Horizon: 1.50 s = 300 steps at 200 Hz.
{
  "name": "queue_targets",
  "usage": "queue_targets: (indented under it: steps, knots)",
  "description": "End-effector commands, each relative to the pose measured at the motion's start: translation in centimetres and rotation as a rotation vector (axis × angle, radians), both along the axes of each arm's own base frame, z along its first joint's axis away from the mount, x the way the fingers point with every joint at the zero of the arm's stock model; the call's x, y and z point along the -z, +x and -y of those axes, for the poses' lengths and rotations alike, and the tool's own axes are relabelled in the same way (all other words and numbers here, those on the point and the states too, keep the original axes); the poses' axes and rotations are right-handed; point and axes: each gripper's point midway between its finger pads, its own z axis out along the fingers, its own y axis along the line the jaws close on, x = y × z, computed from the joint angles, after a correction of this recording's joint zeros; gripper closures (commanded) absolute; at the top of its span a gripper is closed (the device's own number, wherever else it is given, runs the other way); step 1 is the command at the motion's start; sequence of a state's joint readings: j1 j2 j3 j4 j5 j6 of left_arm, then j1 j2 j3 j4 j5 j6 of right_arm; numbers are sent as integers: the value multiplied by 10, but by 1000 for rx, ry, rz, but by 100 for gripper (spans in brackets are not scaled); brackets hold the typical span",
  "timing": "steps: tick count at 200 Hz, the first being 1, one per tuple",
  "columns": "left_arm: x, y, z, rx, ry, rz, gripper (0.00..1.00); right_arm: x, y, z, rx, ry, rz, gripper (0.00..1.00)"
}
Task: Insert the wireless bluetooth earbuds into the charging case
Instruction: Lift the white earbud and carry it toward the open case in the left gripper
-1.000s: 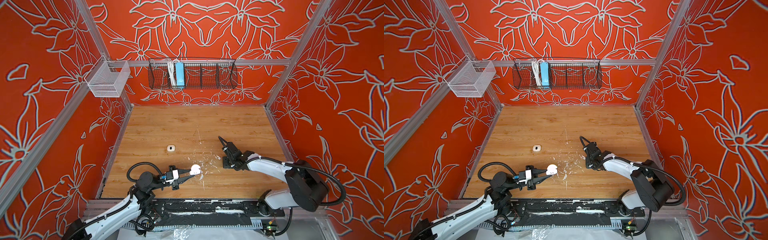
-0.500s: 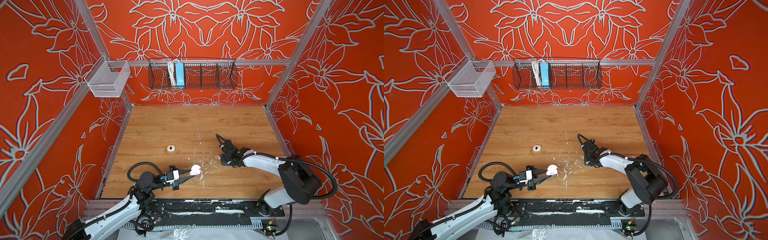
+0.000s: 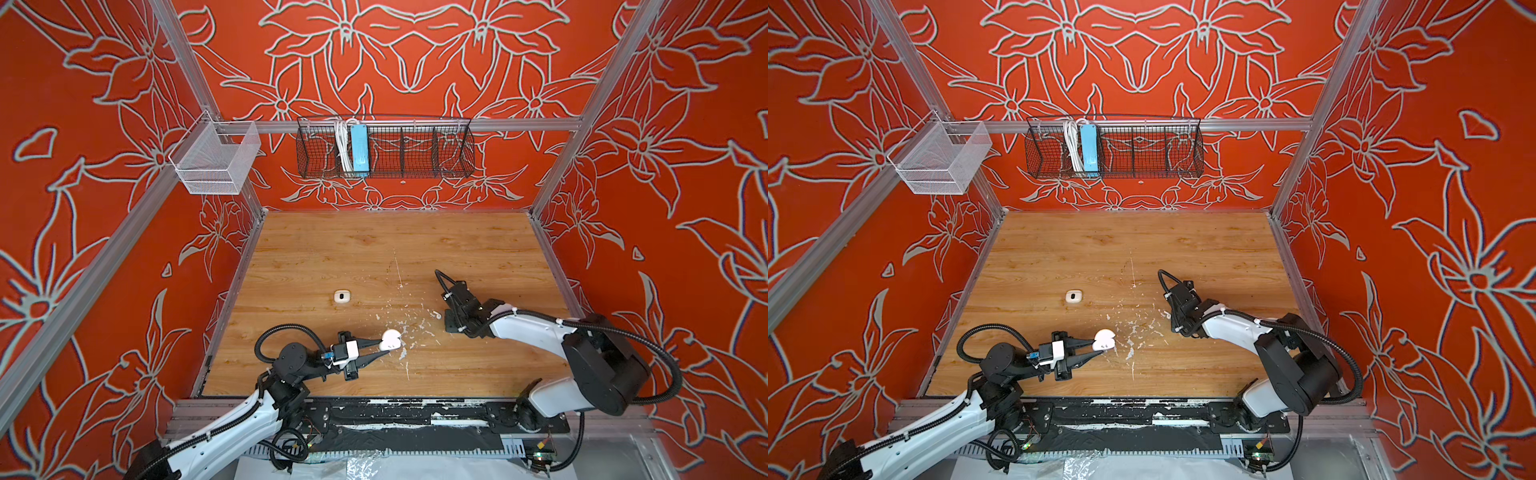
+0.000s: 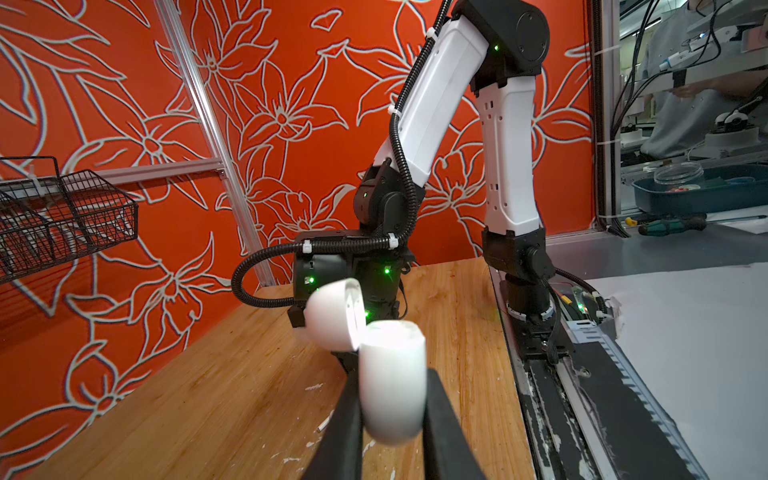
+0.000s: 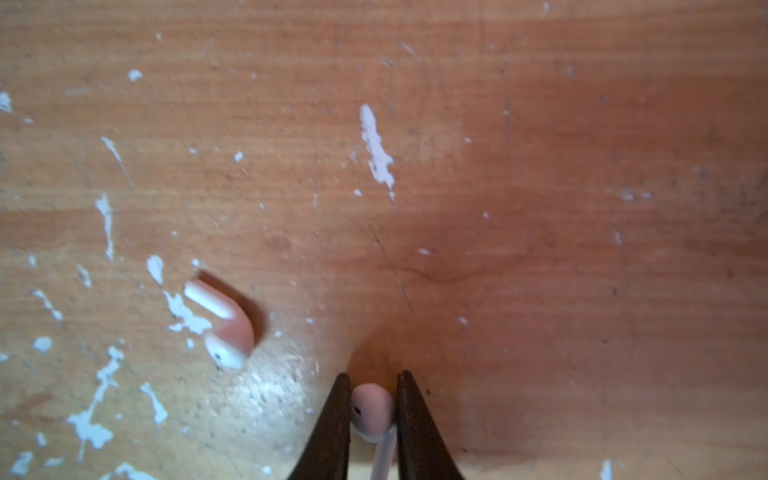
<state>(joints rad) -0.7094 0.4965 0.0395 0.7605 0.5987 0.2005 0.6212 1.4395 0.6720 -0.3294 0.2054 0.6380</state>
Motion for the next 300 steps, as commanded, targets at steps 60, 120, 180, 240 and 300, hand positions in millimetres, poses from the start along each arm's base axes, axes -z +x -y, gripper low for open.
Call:
queue_targets:
  steps: [60,120,180,240,300]
  knots:
    - [-18,-3,-1,-3,-37,46,100,-86,-6,-9,41,135,270,82]
    - [-18,8,-6,-70,-53,17,100,-191,-27,-63,-46,327,630,84]
    - [-20,23,-20,-191,-105,-14,100,-242,-46,-116,-129,405,796,85]
    - [-23,27,-31,-248,-153,-19,100,-288,-83,-165,-244,565,918,85]
    - [-23,28,-35,-271,-165,-13,100,-317,-113,-197,-345,671,991,86]
